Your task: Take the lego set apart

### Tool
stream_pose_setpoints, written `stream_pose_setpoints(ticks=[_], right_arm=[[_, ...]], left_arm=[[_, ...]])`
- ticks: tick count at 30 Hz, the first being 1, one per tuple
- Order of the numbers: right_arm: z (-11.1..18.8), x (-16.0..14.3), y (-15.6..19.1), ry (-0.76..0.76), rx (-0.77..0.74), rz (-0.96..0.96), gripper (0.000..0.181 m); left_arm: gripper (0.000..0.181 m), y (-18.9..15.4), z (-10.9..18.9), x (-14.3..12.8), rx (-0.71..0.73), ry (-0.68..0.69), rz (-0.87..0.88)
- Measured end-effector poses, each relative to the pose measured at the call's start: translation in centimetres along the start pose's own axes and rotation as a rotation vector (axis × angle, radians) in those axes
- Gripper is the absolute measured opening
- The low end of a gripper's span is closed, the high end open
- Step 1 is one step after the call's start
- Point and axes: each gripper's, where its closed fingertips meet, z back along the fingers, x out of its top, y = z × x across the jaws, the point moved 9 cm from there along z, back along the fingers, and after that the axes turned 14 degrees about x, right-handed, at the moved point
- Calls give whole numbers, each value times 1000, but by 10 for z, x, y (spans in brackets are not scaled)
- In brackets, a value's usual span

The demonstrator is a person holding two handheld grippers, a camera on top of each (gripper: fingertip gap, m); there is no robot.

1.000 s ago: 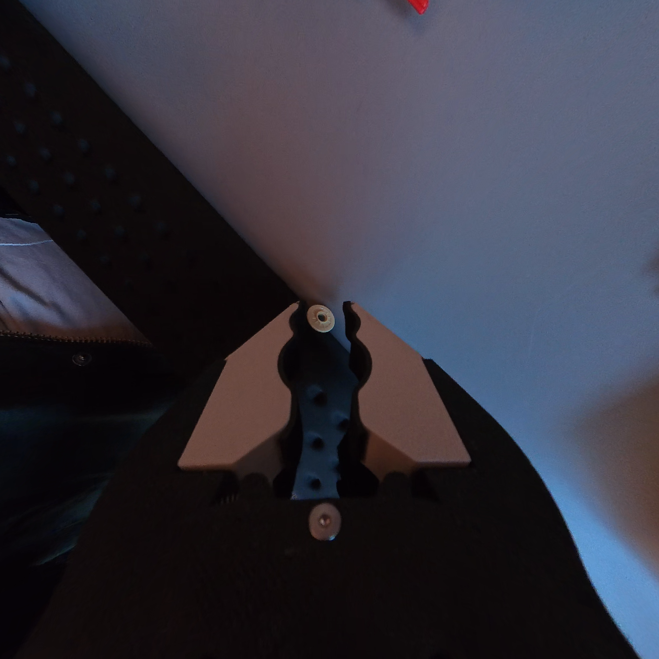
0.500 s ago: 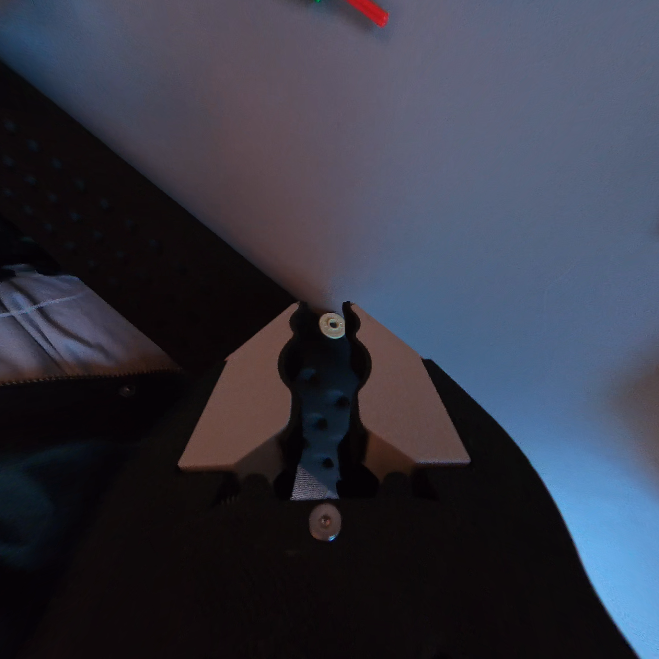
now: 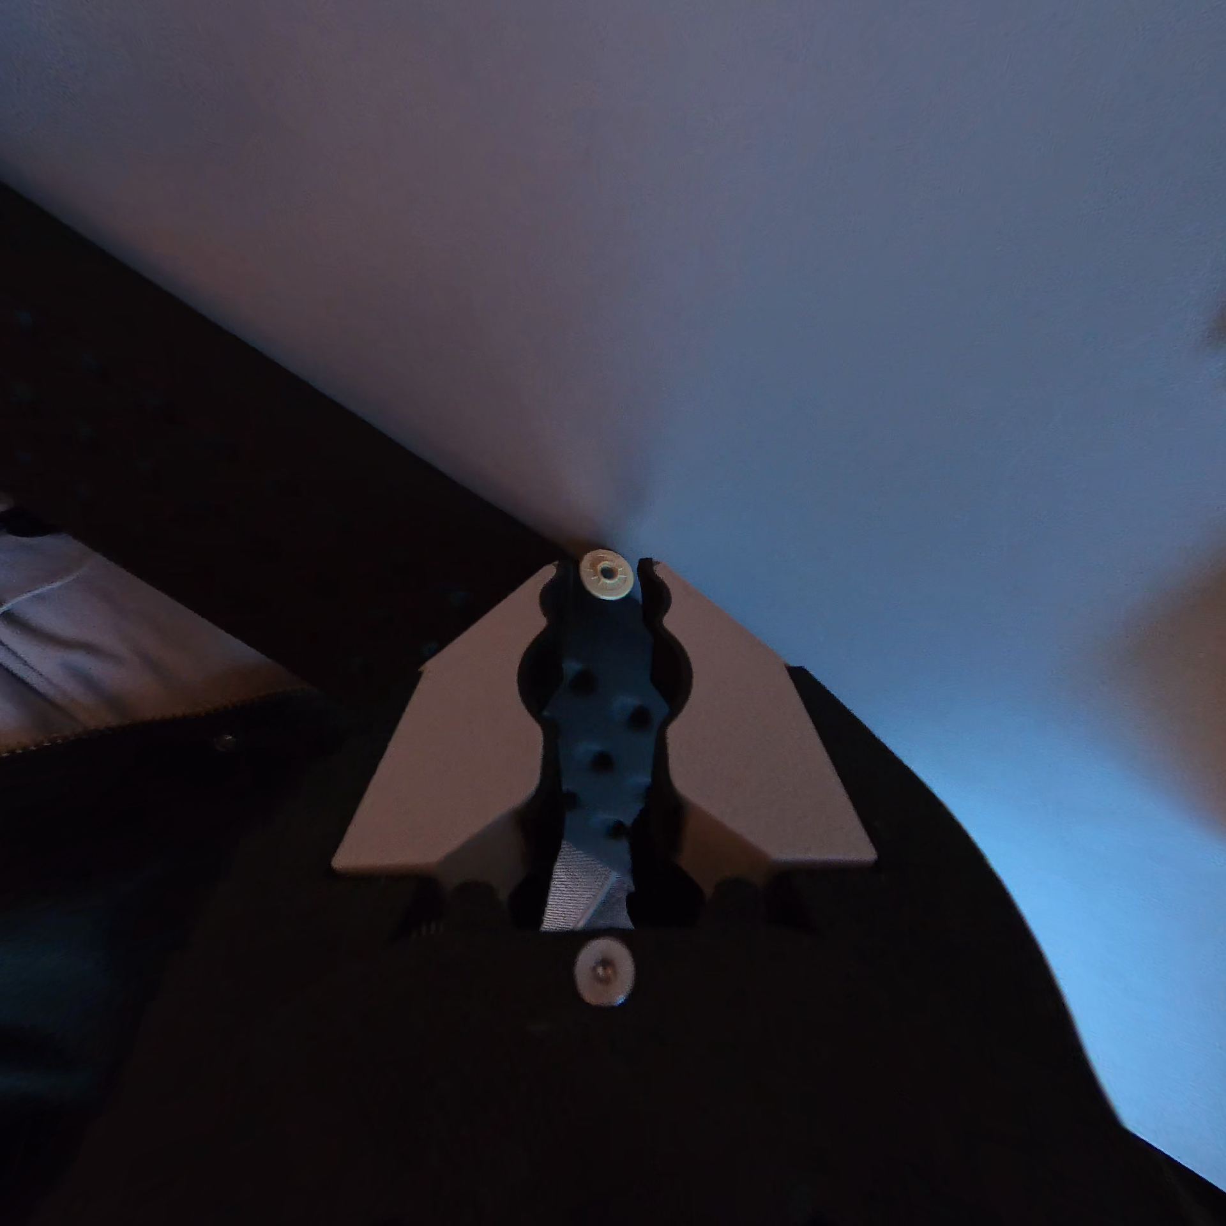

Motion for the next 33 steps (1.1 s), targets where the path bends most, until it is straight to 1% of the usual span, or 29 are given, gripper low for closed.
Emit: stream_pose_setpoints(ticks=[4, 12, 22, 25, 26, 29, 32, 33], right_arm=[[1, -1, -1, -8, 39, -51, 23], [-1, -2, 1, 7, 12, -45, 23], [-4, 1, 3, 60, -102, 66, 21], [-8, 0, 3, 96, -137, 105, 10], [-9, 0, 1, 108, -153, 113, 10], [-8, 2, 0, 85, -138, 120, 9], [-2, 2, -10, 36, -221, 133, 10], [0, 3, -12, 14, -219, 141, 10]], left_arm=[[0, 0, 0, 0, -2, 0, 2], [0, 0, 0, 0, -4, -1, 2], [0, 0, 0, 0, -5, -1, 2], [0, 0, 0, 0, -5, -2, 2], [0, 0, 0, 0, -6, -1, 3], [0, 0, 0, 0, -6, -2, 2], [0, 0, 0, 0, -6, -2, 1], [0, 0, 0, 0, -6, -2, 1]])
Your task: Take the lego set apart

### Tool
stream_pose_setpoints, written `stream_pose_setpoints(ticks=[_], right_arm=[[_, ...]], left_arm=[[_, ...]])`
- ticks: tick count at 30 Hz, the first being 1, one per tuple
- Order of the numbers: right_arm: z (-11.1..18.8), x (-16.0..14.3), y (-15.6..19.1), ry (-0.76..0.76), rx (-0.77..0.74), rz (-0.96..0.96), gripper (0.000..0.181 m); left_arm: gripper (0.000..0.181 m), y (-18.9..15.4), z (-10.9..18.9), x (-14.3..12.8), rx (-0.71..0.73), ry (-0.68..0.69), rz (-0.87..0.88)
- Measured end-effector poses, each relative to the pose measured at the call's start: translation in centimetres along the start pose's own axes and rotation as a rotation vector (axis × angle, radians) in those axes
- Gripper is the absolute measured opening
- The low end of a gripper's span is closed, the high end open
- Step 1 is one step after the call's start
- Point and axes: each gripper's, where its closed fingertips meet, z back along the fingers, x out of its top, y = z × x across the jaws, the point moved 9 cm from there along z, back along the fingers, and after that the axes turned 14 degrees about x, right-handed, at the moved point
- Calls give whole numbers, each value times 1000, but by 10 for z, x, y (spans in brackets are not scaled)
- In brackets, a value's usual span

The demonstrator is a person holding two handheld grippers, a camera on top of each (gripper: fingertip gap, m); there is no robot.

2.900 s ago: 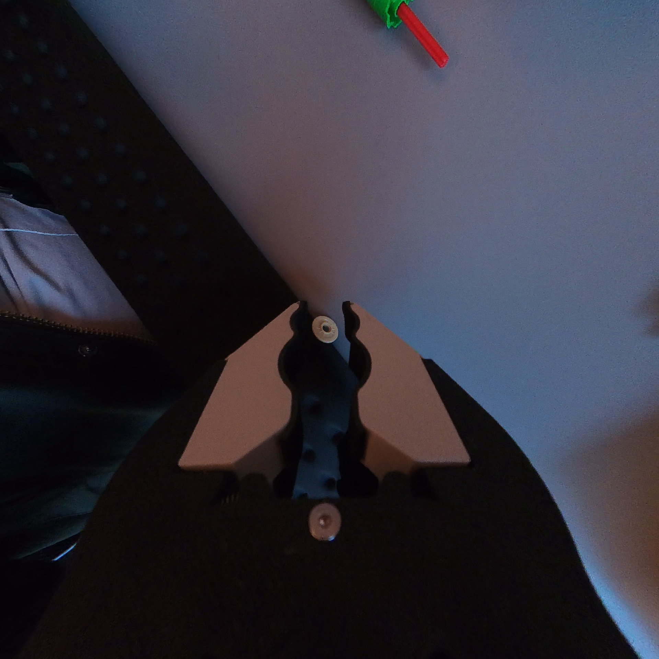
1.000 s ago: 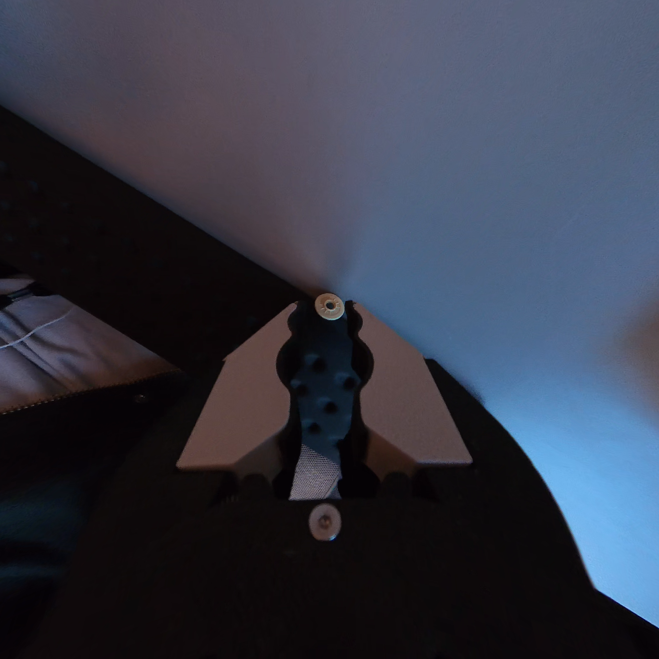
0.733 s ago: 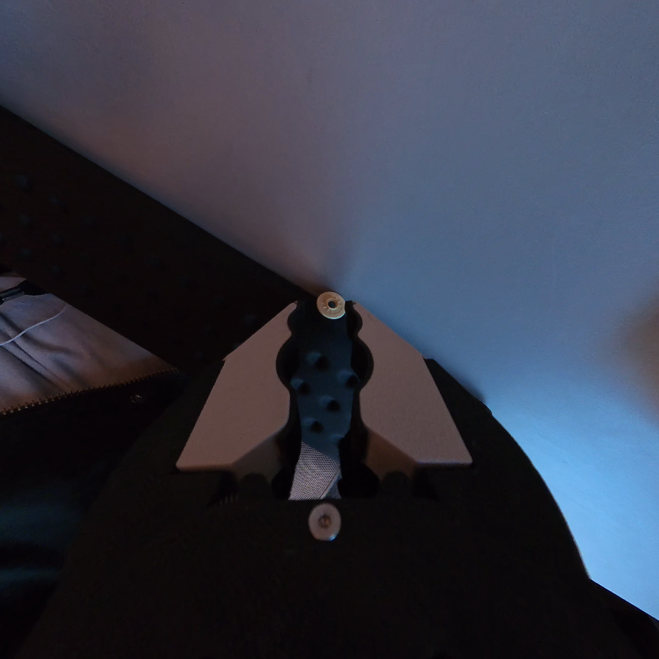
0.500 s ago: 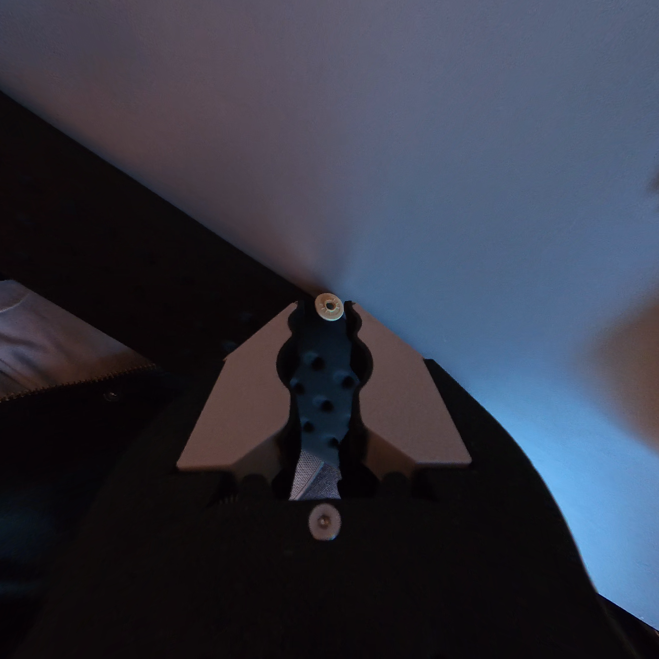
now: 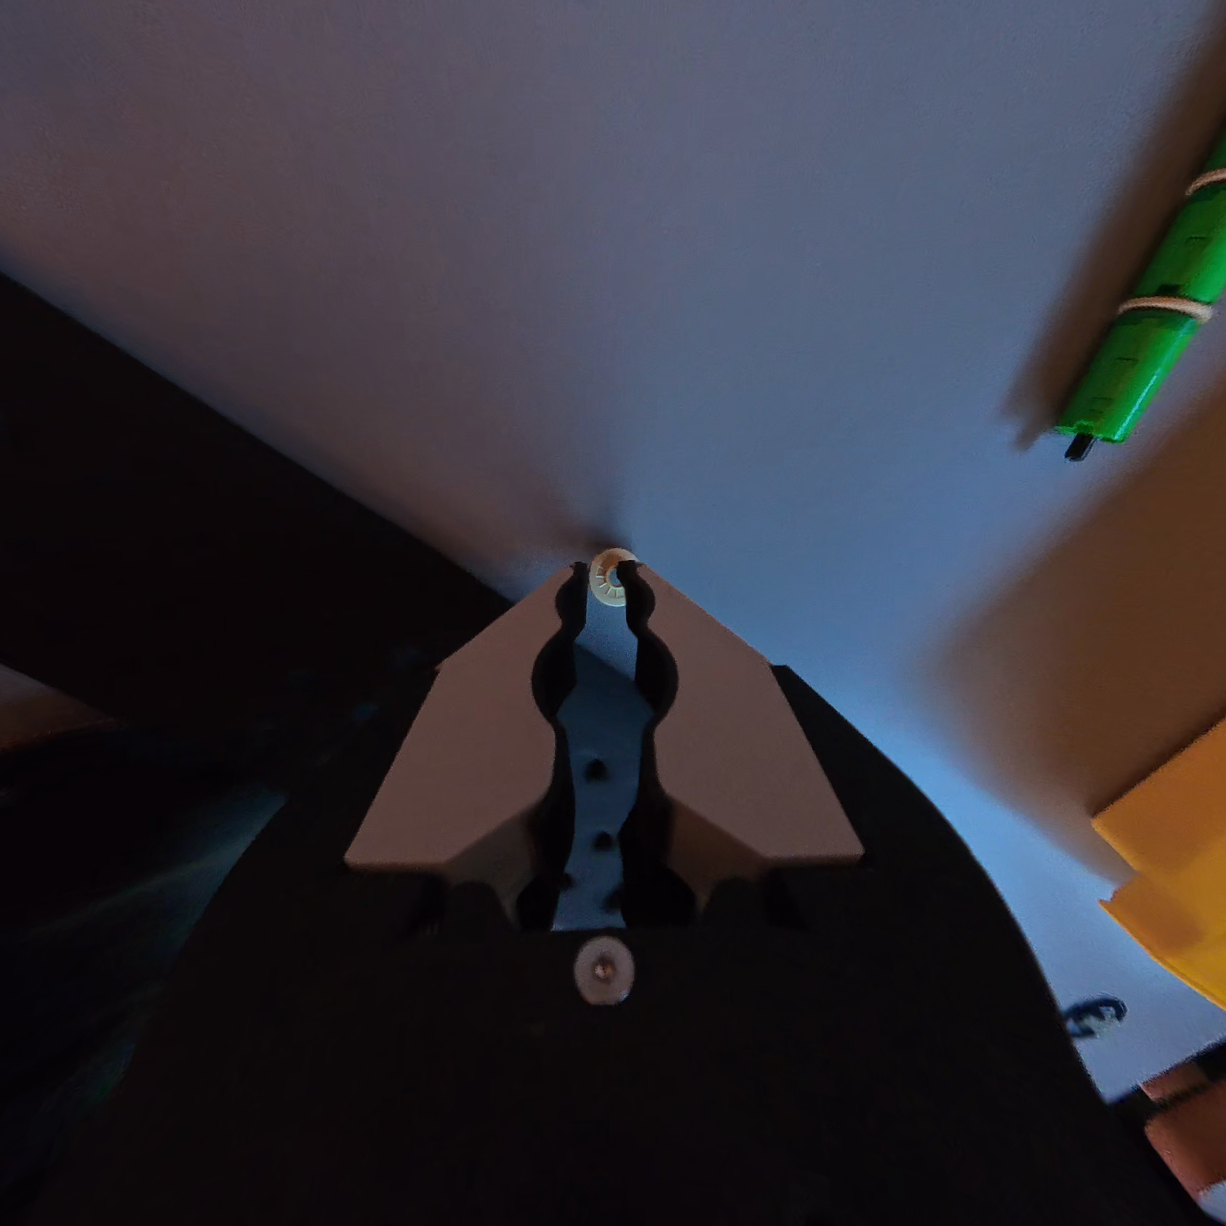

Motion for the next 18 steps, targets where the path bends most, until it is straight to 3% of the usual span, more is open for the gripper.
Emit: stream_pose_setpoints(ticks=[4, 9, 18], right_arm=[[5, 6, 5, -165, 167, -8, 10], [11, 20, 21, -404, 625, -89, 9], [-4, 57, 45, -449, 674, 45, 10]], left_arm=[[0, 0, 0, 0, 0, 0, 1], [0, 0, 0, 0, 1, 0, 0], [0, 5, 4, 2, -32, -43, 74]])
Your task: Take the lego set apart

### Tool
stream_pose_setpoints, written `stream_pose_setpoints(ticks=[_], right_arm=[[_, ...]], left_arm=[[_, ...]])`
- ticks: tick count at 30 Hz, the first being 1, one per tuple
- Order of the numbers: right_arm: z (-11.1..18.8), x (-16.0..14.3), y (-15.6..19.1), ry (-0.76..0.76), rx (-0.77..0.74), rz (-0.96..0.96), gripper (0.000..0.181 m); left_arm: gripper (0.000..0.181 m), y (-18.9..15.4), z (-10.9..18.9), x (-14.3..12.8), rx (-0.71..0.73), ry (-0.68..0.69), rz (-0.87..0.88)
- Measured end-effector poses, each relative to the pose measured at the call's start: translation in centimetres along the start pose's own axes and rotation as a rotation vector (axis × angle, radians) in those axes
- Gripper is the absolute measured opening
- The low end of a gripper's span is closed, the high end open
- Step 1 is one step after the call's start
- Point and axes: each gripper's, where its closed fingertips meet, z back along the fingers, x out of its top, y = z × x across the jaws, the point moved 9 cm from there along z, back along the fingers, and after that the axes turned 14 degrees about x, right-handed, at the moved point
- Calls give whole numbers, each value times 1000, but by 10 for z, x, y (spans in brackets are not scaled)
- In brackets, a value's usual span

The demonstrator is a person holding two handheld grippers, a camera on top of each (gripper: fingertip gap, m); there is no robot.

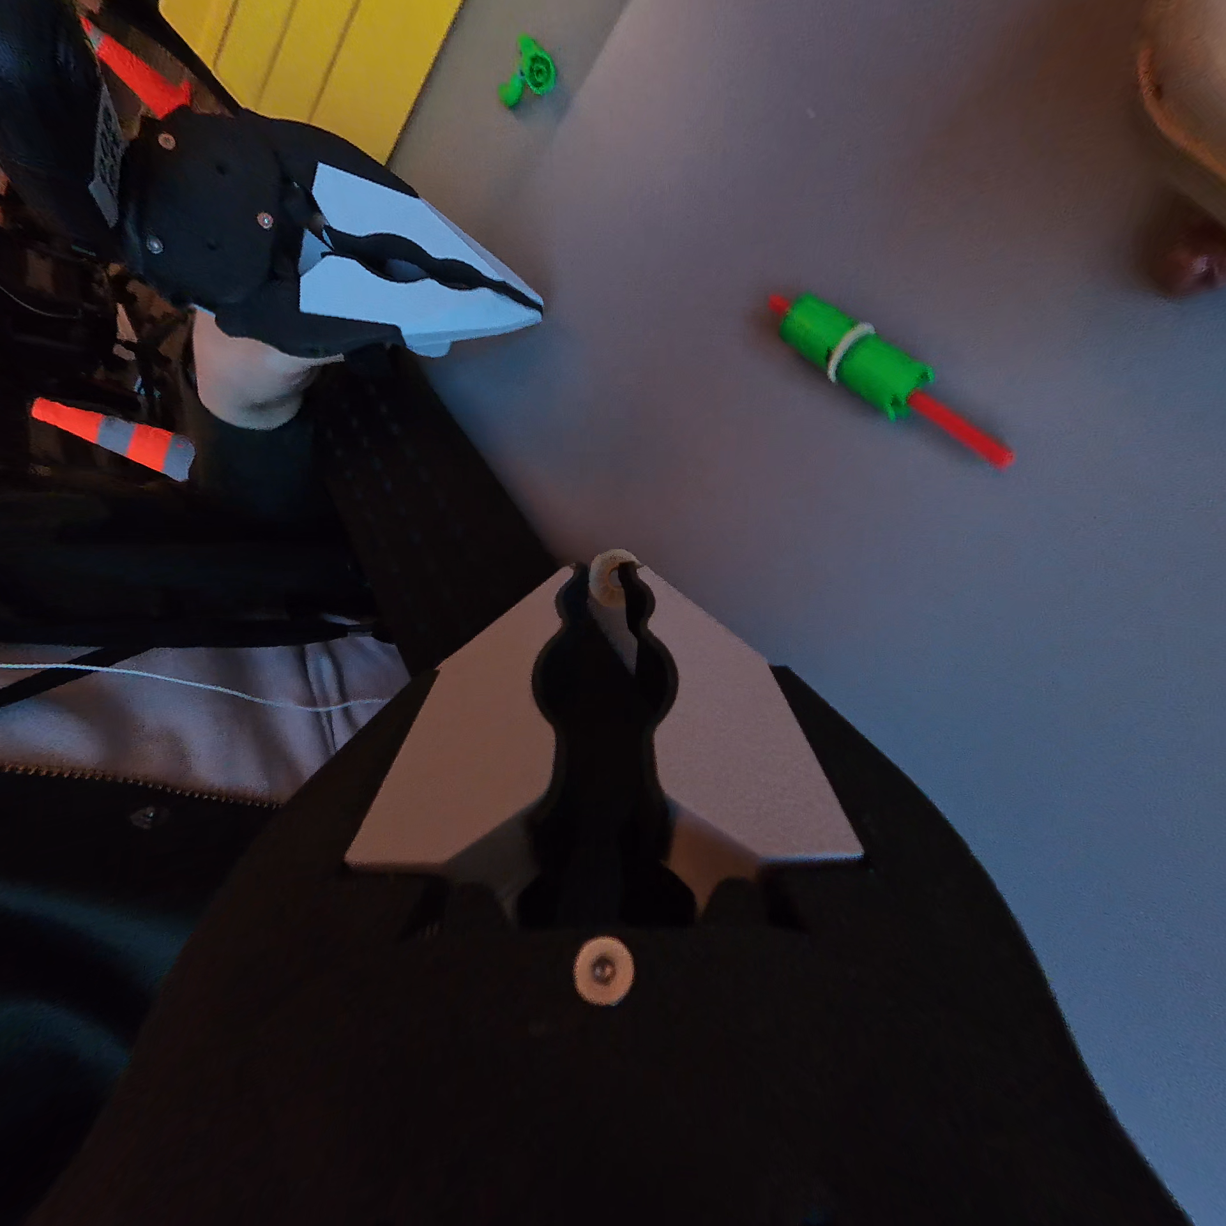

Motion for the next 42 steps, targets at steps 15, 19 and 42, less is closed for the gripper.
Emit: stream_pose_setpoints(ticks=[15, 19, 42], right_arm=[[-86, 91, -2, -15, 27, 228, 0], [-104, 102, -7, -1, 26, 242, 0], [-179, 129, -26, 229, -60, 411, 0]], left_arm=[[9, 21, 21, 9, -473, -200, 510], [8, 20, 24, 10, -445, -230, 486], [8, 18, 28, 8, -649, -261, 566]])
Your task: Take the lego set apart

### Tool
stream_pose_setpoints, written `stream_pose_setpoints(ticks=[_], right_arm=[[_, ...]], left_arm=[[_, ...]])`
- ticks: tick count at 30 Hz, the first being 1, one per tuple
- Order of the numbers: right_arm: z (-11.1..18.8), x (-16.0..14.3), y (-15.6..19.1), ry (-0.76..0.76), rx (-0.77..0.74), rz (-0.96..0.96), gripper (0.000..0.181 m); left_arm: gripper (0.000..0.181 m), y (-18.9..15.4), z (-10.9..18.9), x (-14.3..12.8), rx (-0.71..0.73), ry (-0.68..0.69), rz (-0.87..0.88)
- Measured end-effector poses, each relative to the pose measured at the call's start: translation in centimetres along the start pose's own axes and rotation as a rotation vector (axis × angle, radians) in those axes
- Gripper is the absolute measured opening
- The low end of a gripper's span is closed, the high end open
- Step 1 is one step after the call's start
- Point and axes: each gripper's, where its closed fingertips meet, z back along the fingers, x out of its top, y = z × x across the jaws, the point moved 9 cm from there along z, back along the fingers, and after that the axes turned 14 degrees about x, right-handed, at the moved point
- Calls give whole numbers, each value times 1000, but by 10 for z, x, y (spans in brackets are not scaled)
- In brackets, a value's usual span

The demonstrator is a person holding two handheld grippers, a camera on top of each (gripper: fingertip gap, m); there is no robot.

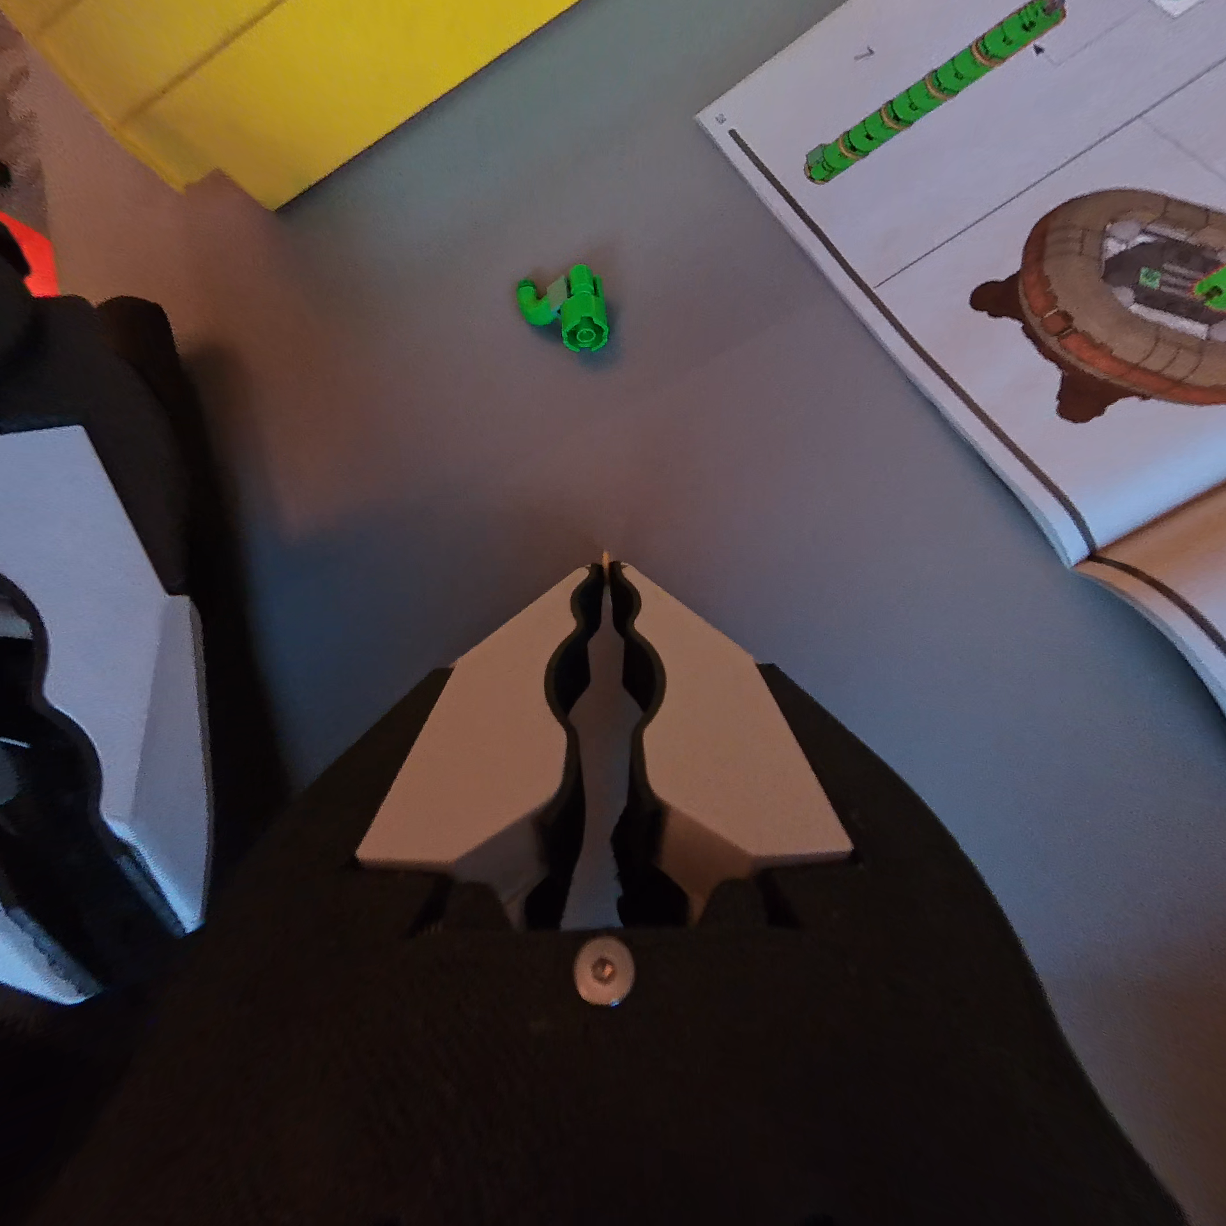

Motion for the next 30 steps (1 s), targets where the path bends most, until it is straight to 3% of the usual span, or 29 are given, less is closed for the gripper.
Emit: stream_pose_setpoints(ticks=[8, 30], right_arm=[[-1, -4, 5, 5, -8, 113, 1], [-10, -12, 8, 43, 61, 160, 3]], left_arm=[[9, 0, -2, -2, -49, 31, 25], [9, 0, -3, -5, -83, 52, 54]])
